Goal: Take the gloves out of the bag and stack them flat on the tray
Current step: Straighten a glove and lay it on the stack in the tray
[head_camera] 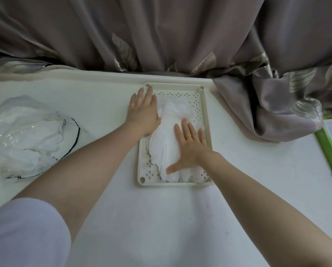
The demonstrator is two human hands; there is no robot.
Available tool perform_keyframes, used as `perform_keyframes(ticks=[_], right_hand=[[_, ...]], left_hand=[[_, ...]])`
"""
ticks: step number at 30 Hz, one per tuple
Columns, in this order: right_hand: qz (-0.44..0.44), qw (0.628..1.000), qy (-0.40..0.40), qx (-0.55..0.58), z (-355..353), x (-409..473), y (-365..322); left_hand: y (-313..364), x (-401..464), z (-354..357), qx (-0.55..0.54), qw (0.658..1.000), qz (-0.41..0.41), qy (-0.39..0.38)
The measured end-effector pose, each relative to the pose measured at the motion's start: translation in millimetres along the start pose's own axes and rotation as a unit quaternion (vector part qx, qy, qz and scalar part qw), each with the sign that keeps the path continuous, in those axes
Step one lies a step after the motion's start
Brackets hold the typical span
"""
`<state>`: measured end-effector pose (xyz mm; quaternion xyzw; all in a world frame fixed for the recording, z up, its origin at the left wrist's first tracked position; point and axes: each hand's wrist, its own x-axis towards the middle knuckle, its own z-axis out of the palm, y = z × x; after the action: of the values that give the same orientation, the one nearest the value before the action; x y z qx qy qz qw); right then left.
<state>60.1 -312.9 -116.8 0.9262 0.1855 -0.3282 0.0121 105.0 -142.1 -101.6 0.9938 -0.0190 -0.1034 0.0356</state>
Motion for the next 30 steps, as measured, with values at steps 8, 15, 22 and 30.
perform_keyframes(ticks=[8,15,22,30], right_hand=[[-0.013,0.998,0.057,0.005,3,-29,-2],[-0.007,0.992,0.100,0.075,-16,-43,-29],[-0.158,0.933,0.273,0.173,-44,-39,-144],[-0.174,0.930,0.205,0.252,-38,-8,-256]], left_hand=[[-5,-68,18,0.069,0.988,0.131,-0.043],[-38,-92,0,0.018,0.993,0.117,-0.024],[-134,-133,-26,-0.024,0.983,0.156,0.092],[-228,-161,-43,0.026,0.989,0.014,0.147]])
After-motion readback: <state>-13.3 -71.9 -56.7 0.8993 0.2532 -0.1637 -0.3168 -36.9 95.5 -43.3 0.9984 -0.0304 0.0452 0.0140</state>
